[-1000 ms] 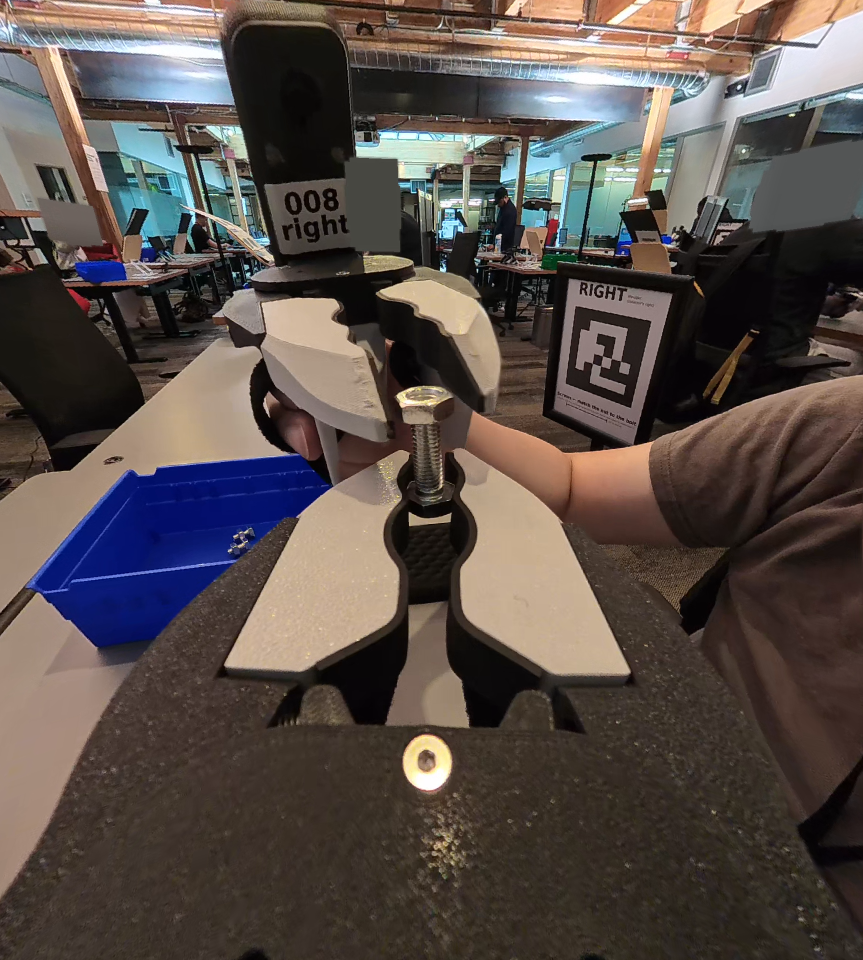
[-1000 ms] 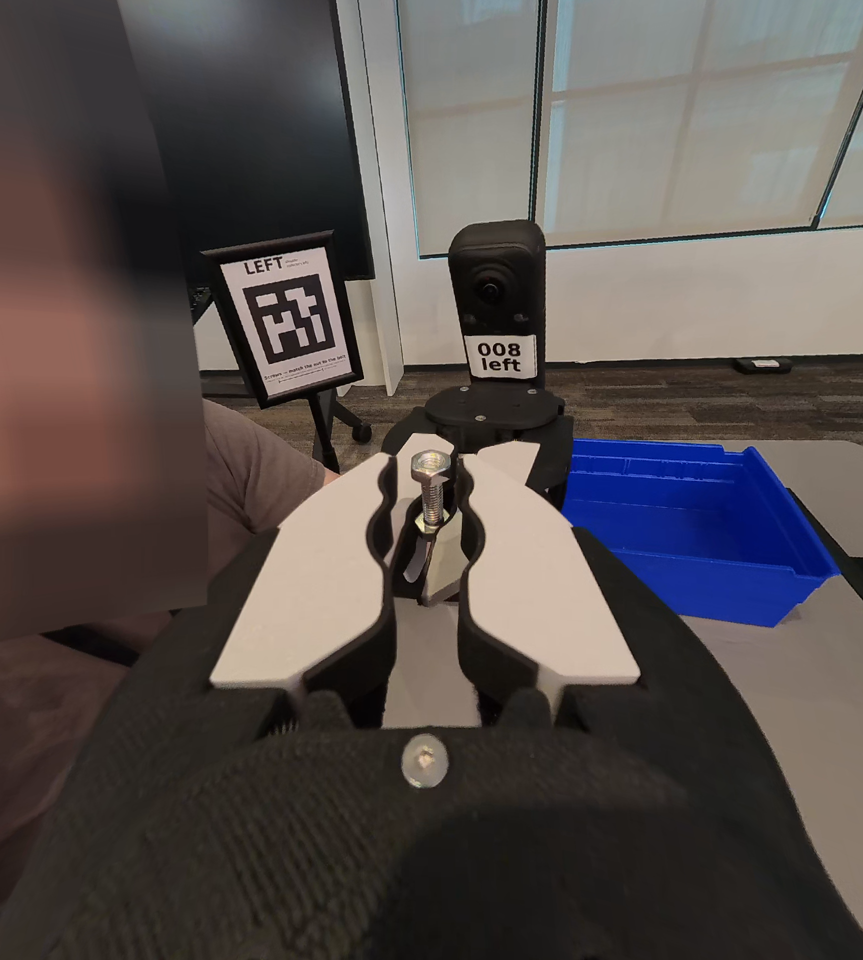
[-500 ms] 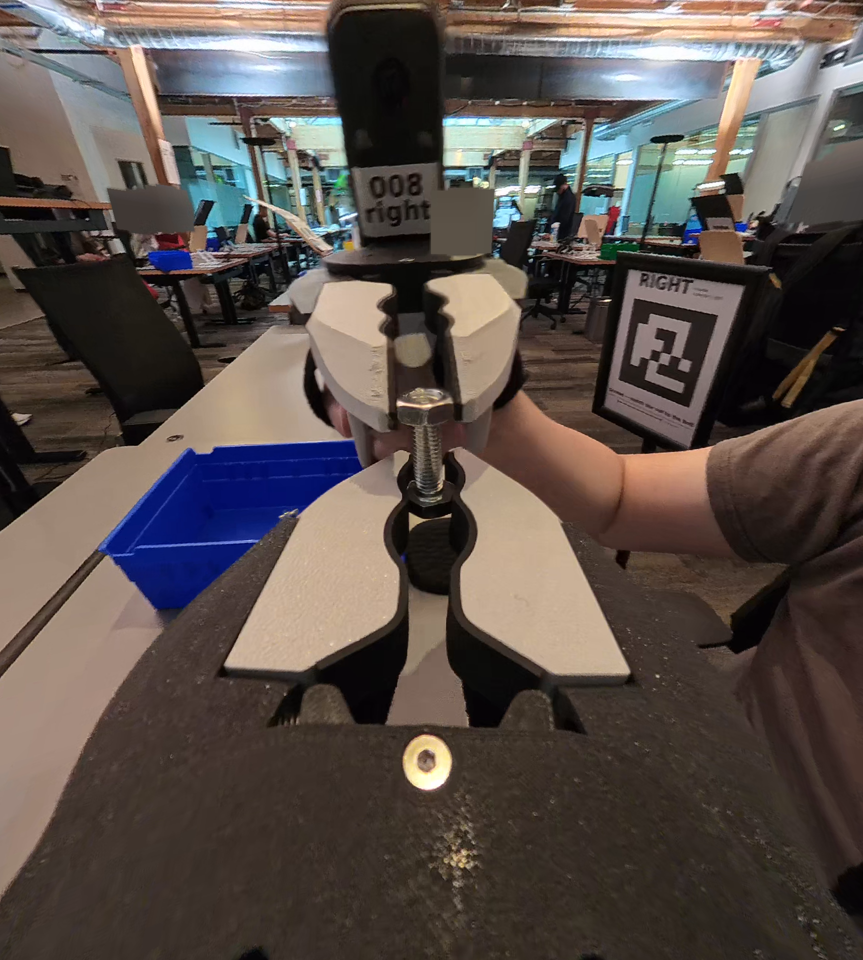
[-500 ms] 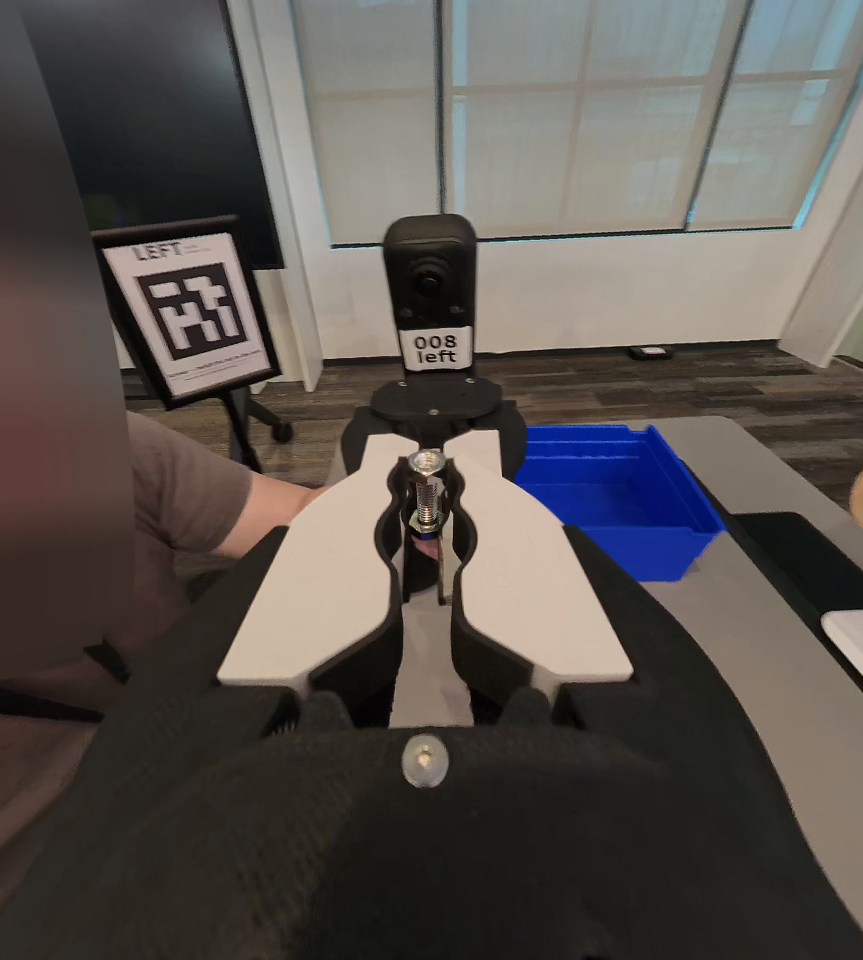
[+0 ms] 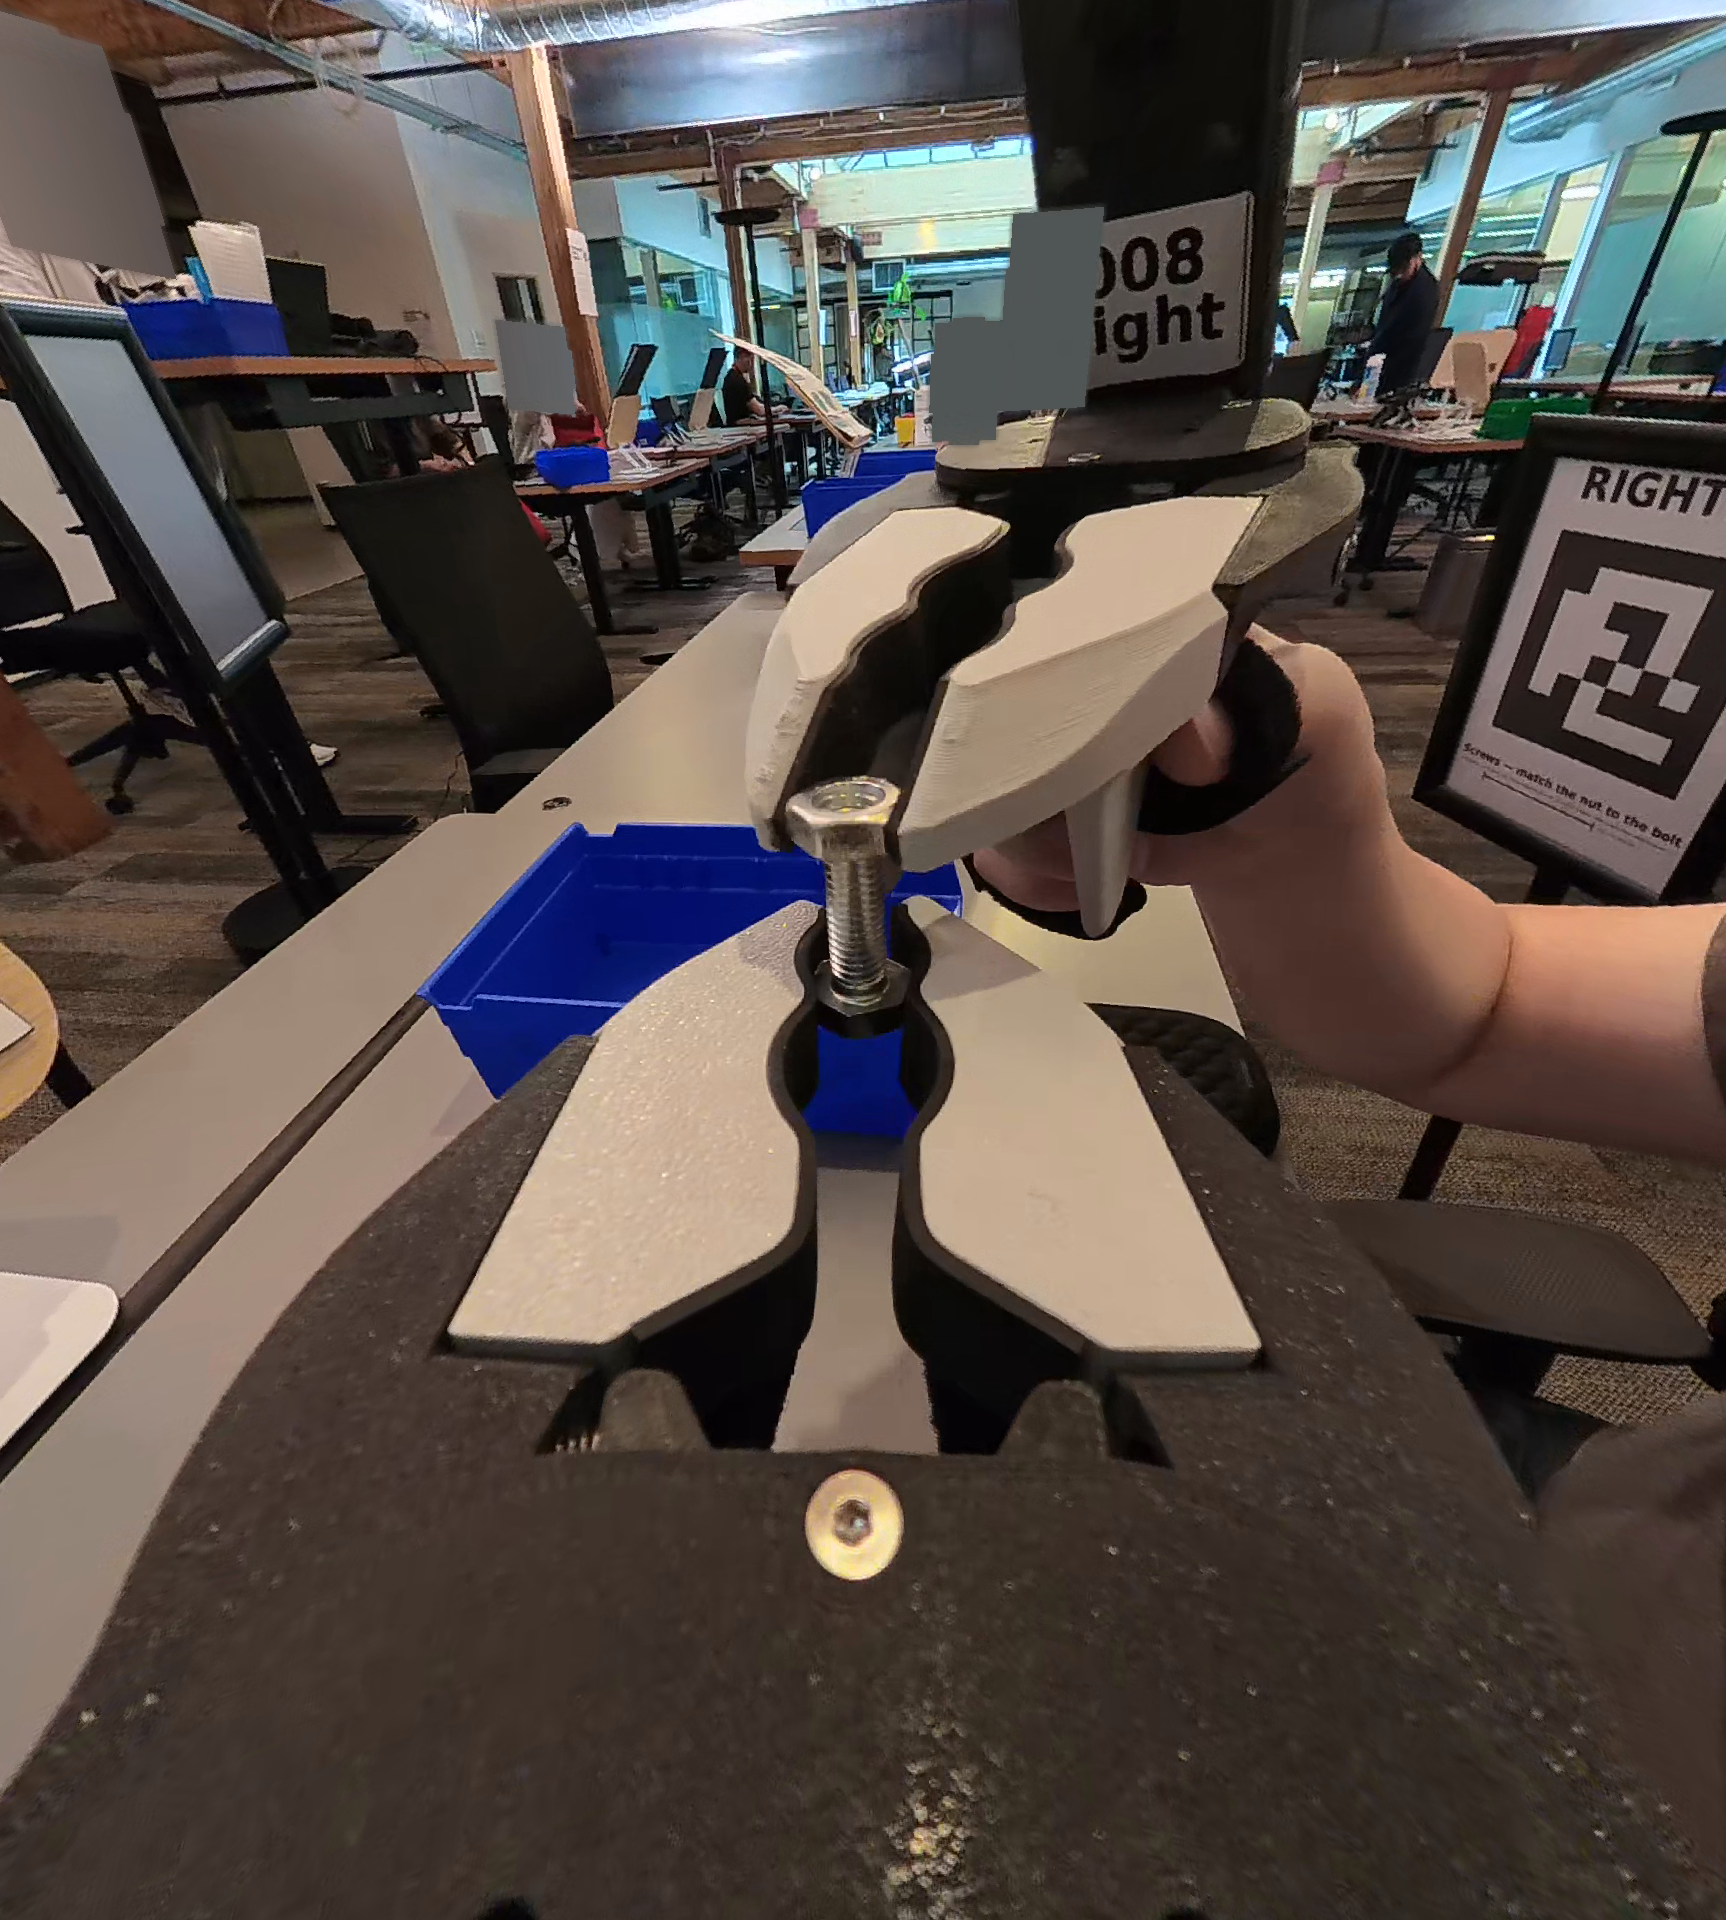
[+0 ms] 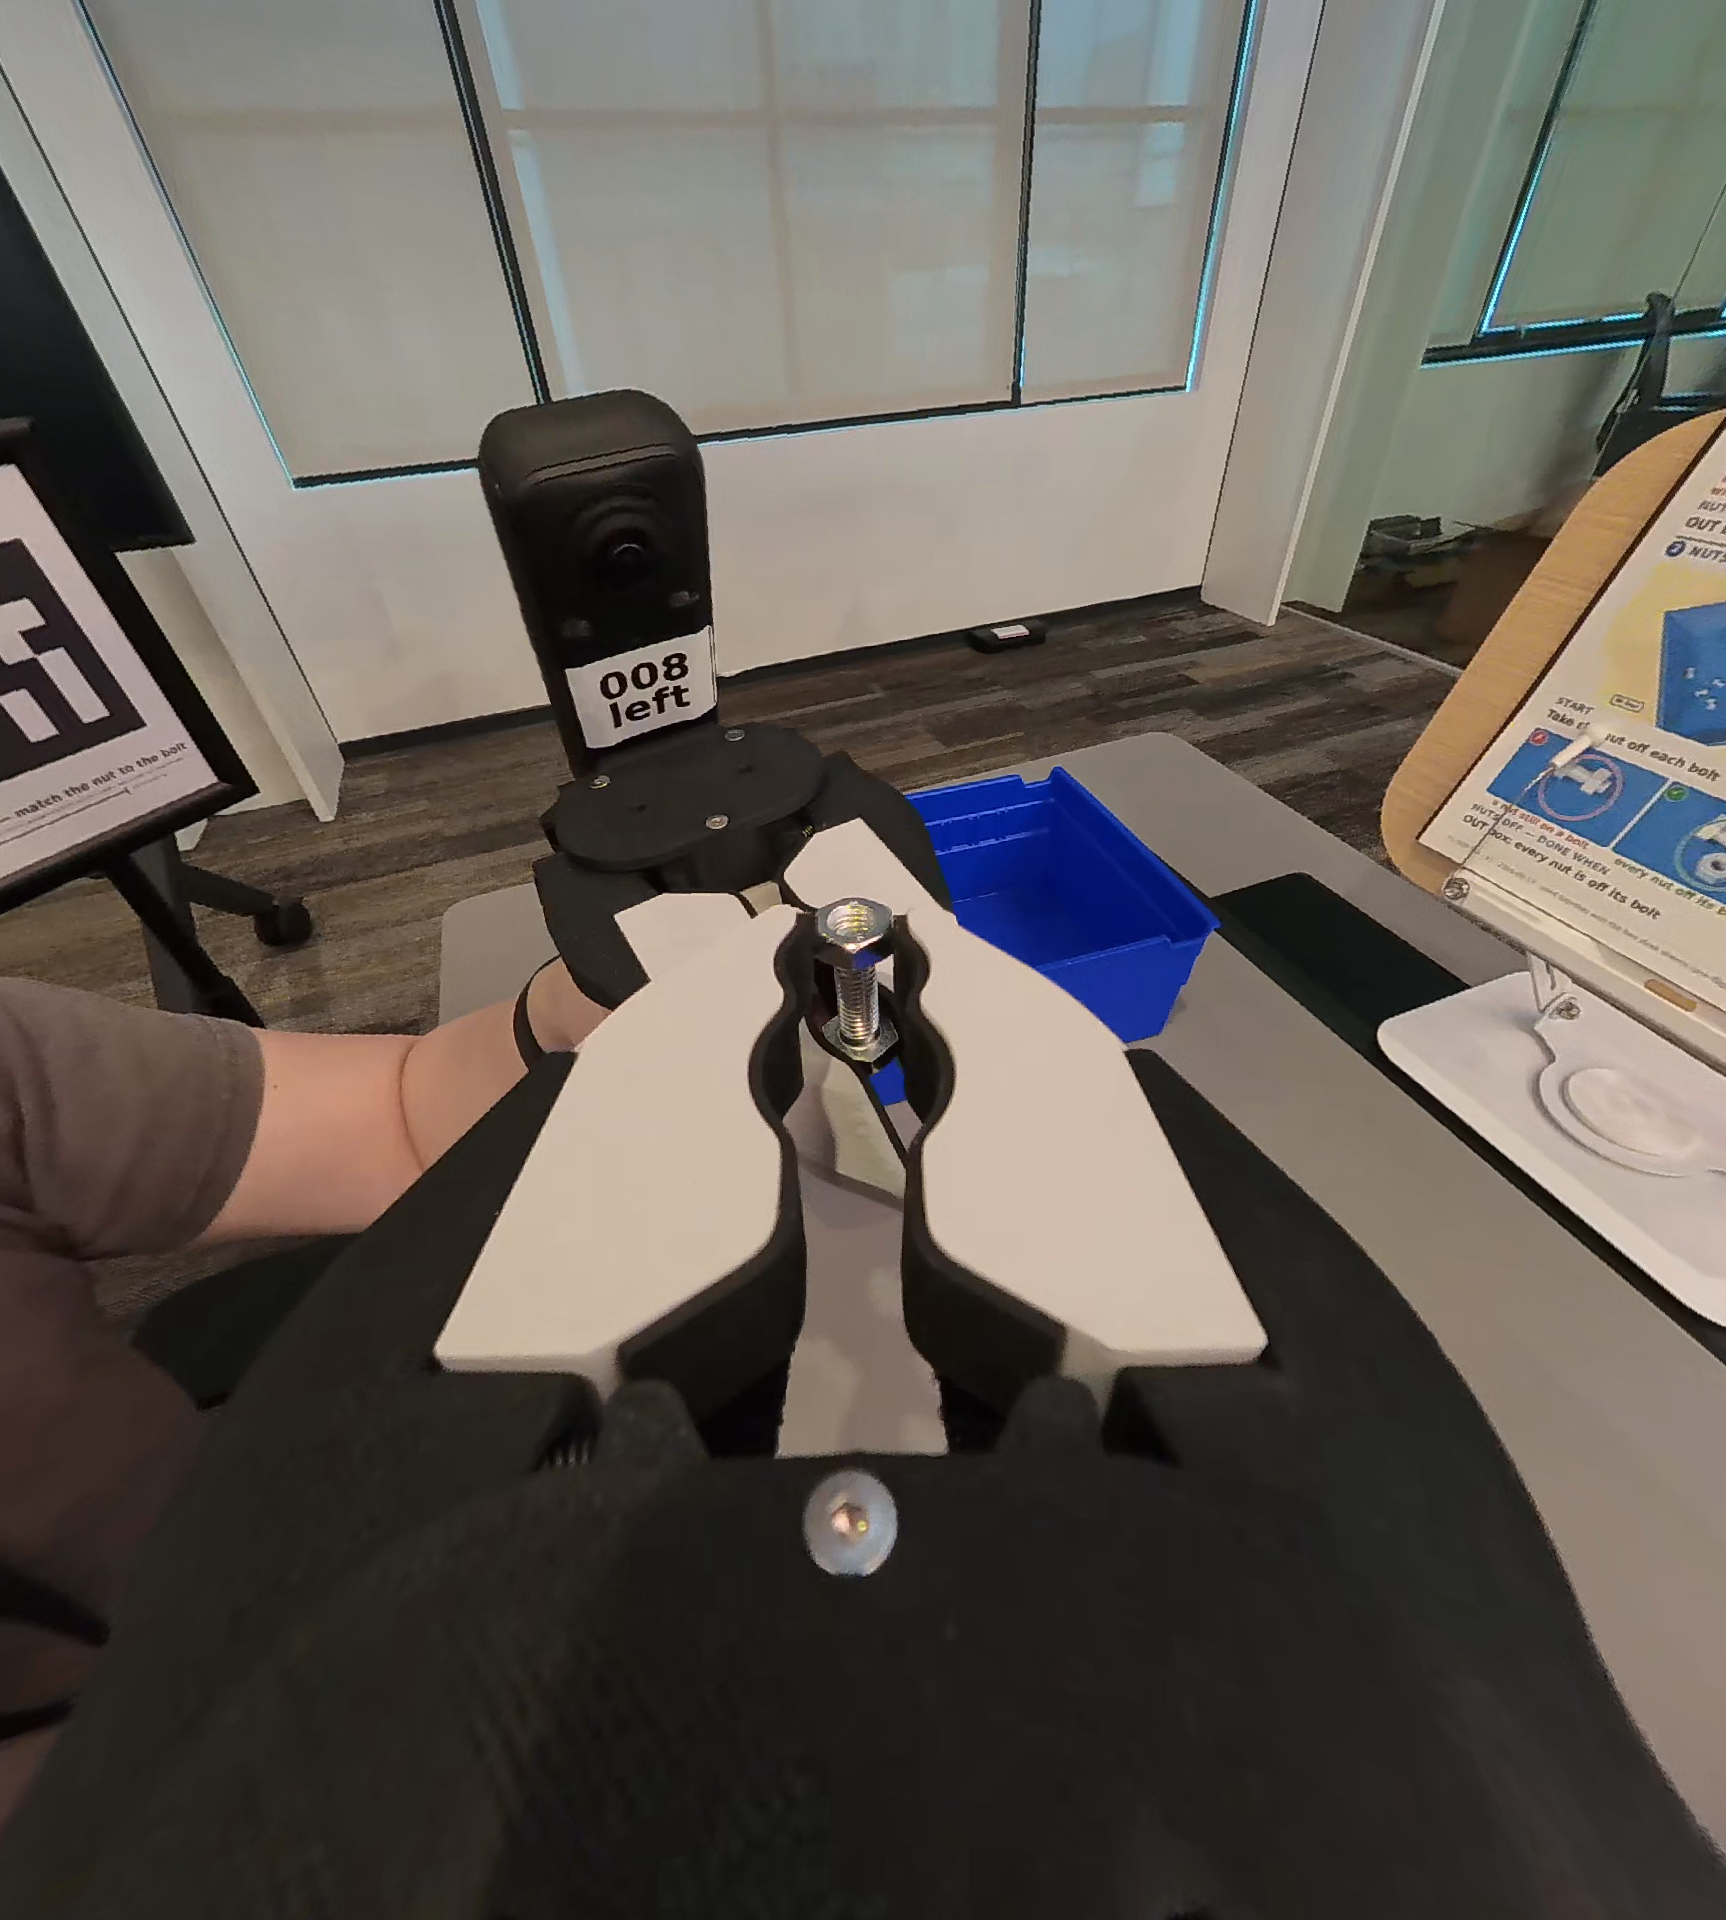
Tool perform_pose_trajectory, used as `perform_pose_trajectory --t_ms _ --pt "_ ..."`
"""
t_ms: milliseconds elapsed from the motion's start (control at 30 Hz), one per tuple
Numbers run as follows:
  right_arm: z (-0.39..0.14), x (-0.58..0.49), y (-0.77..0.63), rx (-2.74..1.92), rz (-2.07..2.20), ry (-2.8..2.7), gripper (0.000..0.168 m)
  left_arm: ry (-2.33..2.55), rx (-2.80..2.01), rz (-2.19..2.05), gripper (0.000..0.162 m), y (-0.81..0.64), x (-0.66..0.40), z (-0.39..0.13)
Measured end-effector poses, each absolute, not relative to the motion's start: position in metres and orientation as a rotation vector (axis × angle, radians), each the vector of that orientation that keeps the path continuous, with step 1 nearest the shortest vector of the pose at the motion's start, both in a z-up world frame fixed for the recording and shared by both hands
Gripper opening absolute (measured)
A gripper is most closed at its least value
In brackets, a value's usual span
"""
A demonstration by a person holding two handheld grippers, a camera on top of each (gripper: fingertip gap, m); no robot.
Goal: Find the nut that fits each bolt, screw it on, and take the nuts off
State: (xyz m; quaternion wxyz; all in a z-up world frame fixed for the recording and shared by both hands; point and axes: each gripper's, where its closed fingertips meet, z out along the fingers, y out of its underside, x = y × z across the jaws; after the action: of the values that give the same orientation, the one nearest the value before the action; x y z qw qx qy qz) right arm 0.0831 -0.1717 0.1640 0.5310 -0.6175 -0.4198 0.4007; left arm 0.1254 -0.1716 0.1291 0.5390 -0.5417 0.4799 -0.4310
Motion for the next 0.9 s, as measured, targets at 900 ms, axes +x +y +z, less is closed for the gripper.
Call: perform_pose_trajectory --t_ms 900 --pt "0.150 0.096 -0.159 -1.193 1.170 -1.224 0.066 1.164 -1.326 -1.113 0.010 -0.147 0.146 0.092"
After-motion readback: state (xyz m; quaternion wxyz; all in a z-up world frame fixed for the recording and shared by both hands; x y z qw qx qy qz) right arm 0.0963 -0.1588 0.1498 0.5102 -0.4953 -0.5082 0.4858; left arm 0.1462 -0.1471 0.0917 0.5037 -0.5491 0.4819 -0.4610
